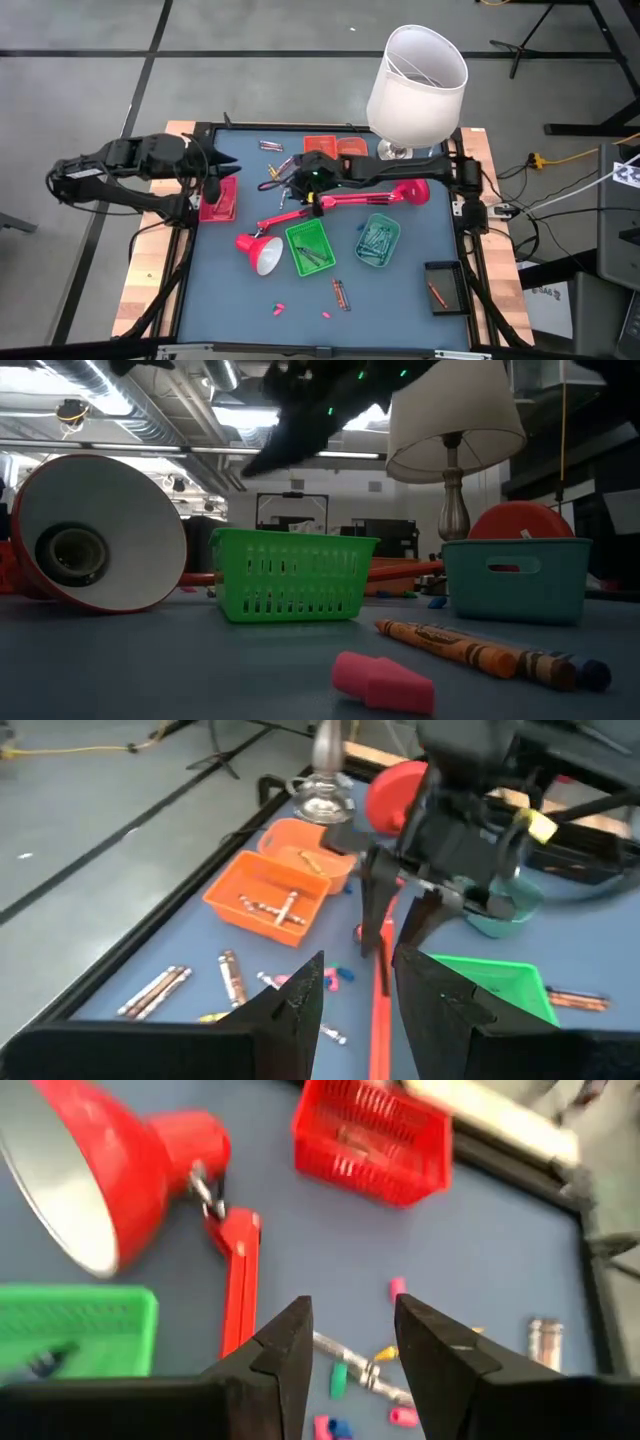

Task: Sort crayons
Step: Put the brown crayon into the red bin

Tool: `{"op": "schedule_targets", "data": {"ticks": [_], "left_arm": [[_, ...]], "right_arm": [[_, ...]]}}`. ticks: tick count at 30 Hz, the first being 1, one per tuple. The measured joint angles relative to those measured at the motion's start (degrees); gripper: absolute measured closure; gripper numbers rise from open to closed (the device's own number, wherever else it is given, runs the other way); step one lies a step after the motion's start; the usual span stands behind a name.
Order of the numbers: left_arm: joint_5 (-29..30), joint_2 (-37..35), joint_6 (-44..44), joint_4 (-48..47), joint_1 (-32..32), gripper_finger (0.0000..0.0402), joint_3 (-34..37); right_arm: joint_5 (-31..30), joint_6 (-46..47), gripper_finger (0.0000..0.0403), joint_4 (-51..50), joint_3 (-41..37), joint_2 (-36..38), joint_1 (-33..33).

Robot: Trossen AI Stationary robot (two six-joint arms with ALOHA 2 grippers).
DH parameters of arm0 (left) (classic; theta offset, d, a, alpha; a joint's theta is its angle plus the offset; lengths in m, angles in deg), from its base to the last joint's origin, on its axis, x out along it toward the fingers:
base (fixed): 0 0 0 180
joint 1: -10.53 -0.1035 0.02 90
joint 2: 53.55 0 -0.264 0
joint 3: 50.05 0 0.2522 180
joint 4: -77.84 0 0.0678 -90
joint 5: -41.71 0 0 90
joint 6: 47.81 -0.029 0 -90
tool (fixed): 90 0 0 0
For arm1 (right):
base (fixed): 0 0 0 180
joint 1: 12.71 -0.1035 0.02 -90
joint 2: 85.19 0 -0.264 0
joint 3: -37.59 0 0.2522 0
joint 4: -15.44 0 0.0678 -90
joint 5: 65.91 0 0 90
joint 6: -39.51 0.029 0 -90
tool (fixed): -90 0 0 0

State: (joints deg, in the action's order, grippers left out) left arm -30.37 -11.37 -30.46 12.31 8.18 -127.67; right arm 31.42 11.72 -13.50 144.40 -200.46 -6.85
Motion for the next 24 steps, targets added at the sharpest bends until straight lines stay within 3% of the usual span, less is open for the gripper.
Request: {"op": "schedule_targets", "data": {"ticks": [7,16,24], "left_arm": [[2.9,0.5,0.2,-0.2,0.7,0.0291,0.0],[2.7,3.4,0.3,-0.1,0.7,0.0291,0.0],[2.6,5.0,0.3,-0.1,0.7,0.0291,0.1]], "right_arm": [[1.3,-6.2,0.0269,-4.0,7.8,-8.2,0.2],[1.3,-11.7,0.0325,-13.8,20.4,-17.3,0.2],[-1.8,-16.2,0.0369,-14.4,22.9,-20.8,0.2]]}}
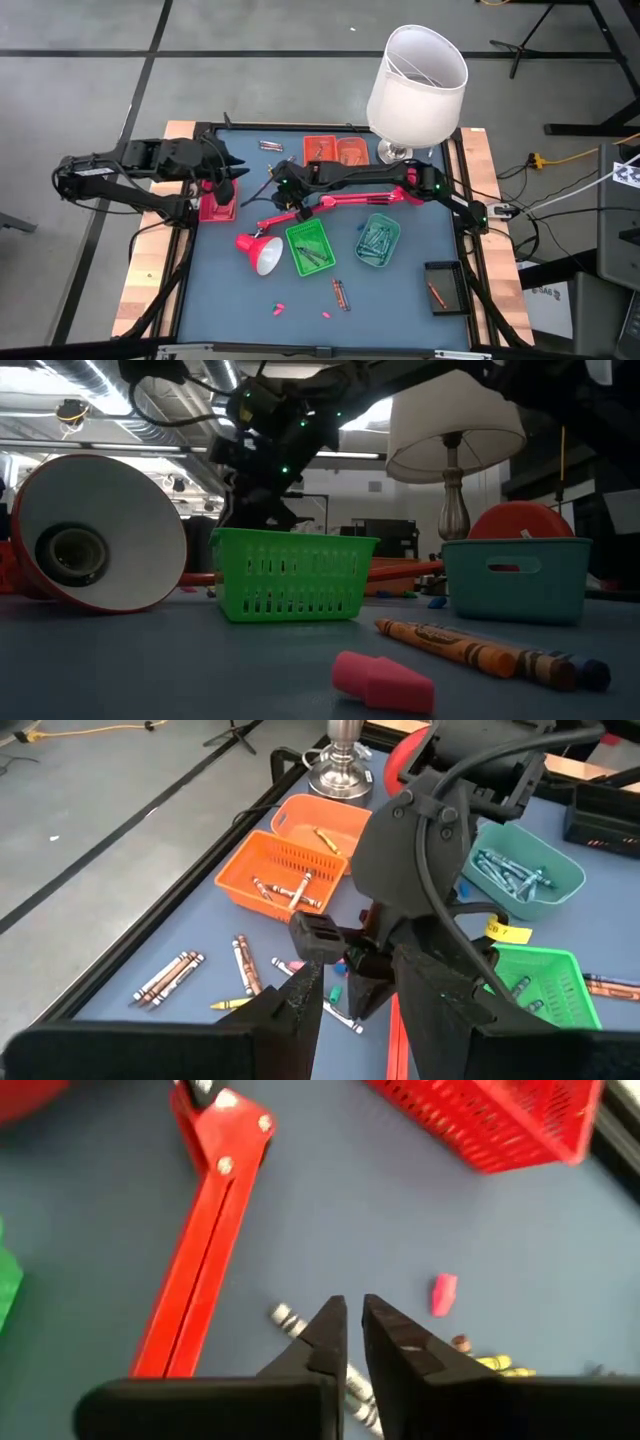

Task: Sort crayons
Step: Put the brown crayon into the red bin

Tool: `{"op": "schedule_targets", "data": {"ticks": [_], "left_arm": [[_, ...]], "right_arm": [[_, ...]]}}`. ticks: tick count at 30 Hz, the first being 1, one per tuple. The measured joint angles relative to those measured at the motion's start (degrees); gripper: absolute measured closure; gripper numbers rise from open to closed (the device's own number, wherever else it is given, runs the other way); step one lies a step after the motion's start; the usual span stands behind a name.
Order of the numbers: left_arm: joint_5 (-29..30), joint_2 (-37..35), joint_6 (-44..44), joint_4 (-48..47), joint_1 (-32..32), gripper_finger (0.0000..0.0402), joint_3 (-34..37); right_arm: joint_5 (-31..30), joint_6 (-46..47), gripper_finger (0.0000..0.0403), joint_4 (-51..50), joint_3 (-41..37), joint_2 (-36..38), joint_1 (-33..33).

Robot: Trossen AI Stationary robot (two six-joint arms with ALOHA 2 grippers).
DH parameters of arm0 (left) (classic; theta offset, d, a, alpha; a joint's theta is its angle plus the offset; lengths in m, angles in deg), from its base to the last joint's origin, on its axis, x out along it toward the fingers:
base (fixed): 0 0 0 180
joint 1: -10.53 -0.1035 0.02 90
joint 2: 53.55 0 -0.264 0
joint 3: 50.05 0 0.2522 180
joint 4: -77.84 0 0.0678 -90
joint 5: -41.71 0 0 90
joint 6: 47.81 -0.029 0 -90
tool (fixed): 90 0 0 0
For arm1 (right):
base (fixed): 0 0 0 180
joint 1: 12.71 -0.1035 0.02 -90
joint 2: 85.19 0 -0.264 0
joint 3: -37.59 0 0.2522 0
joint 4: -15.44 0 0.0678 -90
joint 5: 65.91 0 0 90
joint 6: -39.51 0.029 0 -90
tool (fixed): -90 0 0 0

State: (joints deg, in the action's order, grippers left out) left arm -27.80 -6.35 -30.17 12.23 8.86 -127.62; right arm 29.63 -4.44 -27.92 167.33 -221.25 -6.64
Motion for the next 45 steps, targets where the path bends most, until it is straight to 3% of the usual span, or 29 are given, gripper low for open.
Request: {"op": "schedule_targets", "data": {"ticks": [16,23,28,31,37,41,45], "left_arm": [[0.0,0.1,-0.1,-0.2,0.0,0.0291,0.0],[0.6,0.2,-0.5,-0.3,0.0,0.0291,0.0],[5.4,0.2,0.0,-3.7,-0.7,0.0292,0.0],[6.1,0.2,1.1,-6.5,-2.9,0.0292,0.0],[5.1,1.4,1.3,-10.3,-9.7,0.0292,0.0],[0.8,3.1,-1.6,-10.0,-14.4,0.0292,0.5],[-4.7,4.8,-4.9,-5.4,-19.2,0.0292,5.5]], "right_arm": [[-3.5,0.6,0.0387,2.2,0.0,-0.1,0.4],[-4.1,4.7,0.033,1.7,0.0,-0.1,0.3],[-8.8,5.3,0.0293,2.5,0.0,-0.1,0.3],[-10.9,7.8,0.0289,2.0,0.0,0.0,0.3],[-9.8,7.9,0.0292,-1.8,0.0,2.2,0.3],[-9.0,7.9,0.0292,-5.2,0.0,3.7,0.3],[-8.9,8.1,0.0292,-9.3,0.0,5.8,0.3]]}}
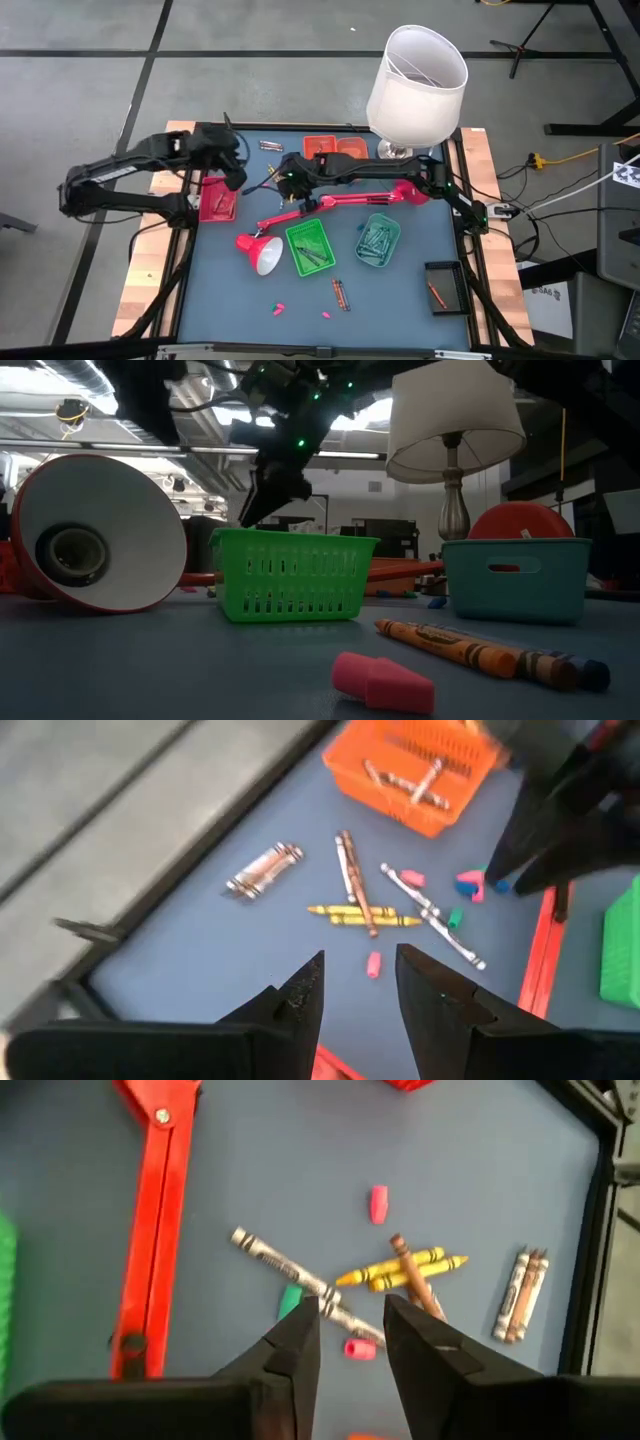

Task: Sort crayons
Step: Put the brown crayon into the red bin

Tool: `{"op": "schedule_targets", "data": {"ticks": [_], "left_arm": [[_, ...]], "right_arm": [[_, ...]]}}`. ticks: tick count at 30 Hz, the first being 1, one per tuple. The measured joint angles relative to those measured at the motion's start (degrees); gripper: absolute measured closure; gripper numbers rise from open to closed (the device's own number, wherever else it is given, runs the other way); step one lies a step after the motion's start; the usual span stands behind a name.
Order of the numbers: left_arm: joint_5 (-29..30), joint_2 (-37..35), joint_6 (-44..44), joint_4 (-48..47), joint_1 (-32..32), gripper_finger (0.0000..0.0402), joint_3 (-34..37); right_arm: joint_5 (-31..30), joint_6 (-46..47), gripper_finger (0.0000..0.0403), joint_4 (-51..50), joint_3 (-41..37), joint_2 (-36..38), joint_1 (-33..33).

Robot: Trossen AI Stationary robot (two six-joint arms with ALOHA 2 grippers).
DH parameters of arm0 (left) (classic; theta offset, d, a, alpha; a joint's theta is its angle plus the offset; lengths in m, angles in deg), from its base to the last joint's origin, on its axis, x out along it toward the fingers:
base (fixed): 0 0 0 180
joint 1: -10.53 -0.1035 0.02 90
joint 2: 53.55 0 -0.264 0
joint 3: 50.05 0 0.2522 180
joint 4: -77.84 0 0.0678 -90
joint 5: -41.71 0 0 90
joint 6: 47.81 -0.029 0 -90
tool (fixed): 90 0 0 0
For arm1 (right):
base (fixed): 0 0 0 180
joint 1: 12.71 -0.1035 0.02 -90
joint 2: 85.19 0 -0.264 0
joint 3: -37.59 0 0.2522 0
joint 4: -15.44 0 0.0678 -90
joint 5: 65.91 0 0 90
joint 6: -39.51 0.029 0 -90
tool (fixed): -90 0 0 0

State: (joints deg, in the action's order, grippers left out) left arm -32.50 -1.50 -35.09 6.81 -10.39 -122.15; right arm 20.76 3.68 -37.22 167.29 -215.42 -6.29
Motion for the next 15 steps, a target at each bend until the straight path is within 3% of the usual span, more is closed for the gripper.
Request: {"op": "schedule_targets", "data": {"ticks": [9,15], "left_arm": [[-16.4,5.4,-5.6,23.8,-11.1,0.0292,17.6],[-21.6,13.8,-7.1,37.8,-14.4,0.0292,22.2]], "right_arm": [[4.0,4.2,0.0292,-8.9,0.0,1.7,1.0],[4.9,4.5,0.0292,-10.4,-0.1,1.7,1.2]]}}
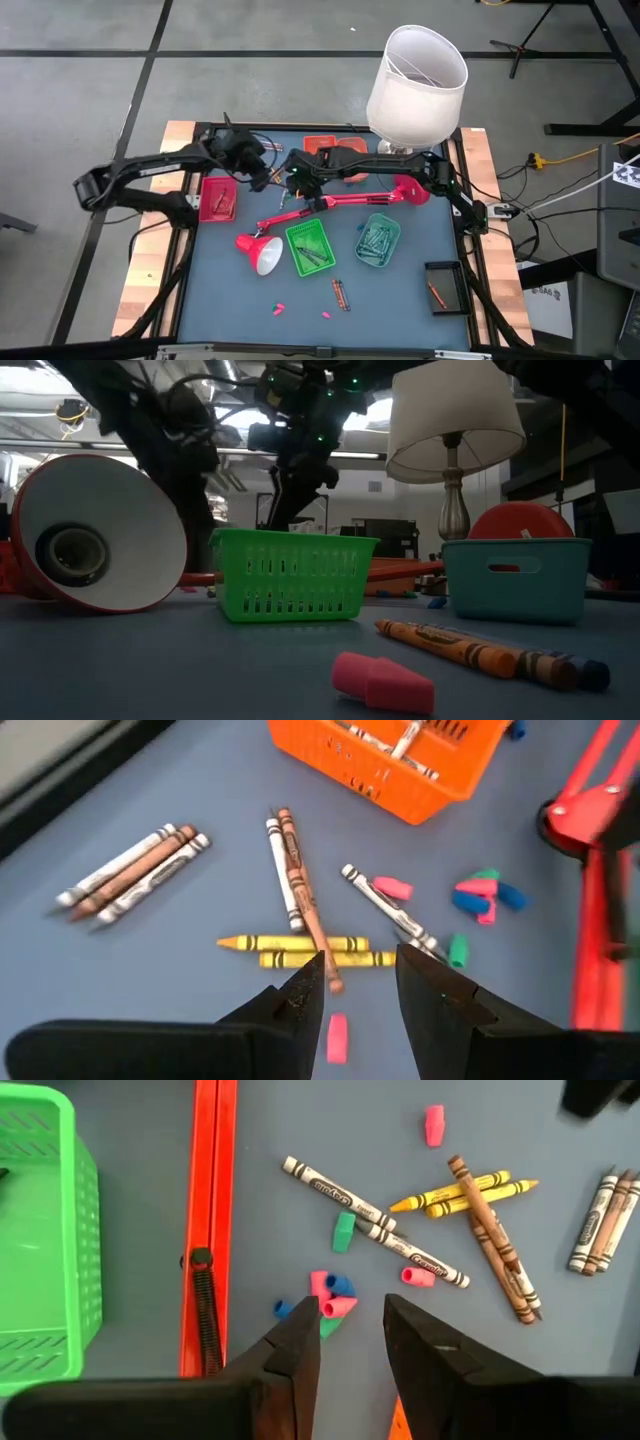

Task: Sort crayons
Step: Put the brown crayon into the red bin

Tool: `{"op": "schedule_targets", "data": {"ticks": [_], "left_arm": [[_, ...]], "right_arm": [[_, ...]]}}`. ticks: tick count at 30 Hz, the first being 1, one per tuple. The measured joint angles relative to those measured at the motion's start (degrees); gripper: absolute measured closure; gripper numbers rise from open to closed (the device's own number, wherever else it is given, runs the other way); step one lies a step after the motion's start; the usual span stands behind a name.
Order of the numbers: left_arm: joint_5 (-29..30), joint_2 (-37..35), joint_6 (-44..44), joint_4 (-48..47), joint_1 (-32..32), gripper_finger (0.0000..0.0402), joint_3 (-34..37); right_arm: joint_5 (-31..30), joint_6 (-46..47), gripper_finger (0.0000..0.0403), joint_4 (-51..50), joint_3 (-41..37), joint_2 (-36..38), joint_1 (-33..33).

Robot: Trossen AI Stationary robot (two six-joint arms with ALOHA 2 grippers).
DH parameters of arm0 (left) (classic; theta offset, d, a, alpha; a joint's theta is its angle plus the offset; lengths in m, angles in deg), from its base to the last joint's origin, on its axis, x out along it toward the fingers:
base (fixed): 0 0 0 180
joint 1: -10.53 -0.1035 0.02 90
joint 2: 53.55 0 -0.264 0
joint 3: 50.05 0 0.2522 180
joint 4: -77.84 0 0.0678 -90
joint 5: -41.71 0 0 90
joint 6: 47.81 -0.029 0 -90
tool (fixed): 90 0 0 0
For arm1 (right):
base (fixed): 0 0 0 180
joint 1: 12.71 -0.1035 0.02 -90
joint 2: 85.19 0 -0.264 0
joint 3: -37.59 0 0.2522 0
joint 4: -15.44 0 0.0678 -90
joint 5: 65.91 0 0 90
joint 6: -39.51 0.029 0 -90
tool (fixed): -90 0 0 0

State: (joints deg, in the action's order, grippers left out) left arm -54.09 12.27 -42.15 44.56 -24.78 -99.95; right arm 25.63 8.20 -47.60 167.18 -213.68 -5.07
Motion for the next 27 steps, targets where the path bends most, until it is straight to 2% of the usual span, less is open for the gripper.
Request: {"op": "schedule_targets", "data": {"ticks": [11,27], "left_arm": [[0.3,15.0,-3.3,4.3,0.0,0.0292,0.2],[0.6,21.5,-3.3,7.4,0.1,0.0292,0.2]], "right_arm": [[0.0,0.0,0.0292,-0.2,0.0,0.0,0.0],[0.0,0.0,0.0292,-0.2,0.0,0.0,-0.1]]}}
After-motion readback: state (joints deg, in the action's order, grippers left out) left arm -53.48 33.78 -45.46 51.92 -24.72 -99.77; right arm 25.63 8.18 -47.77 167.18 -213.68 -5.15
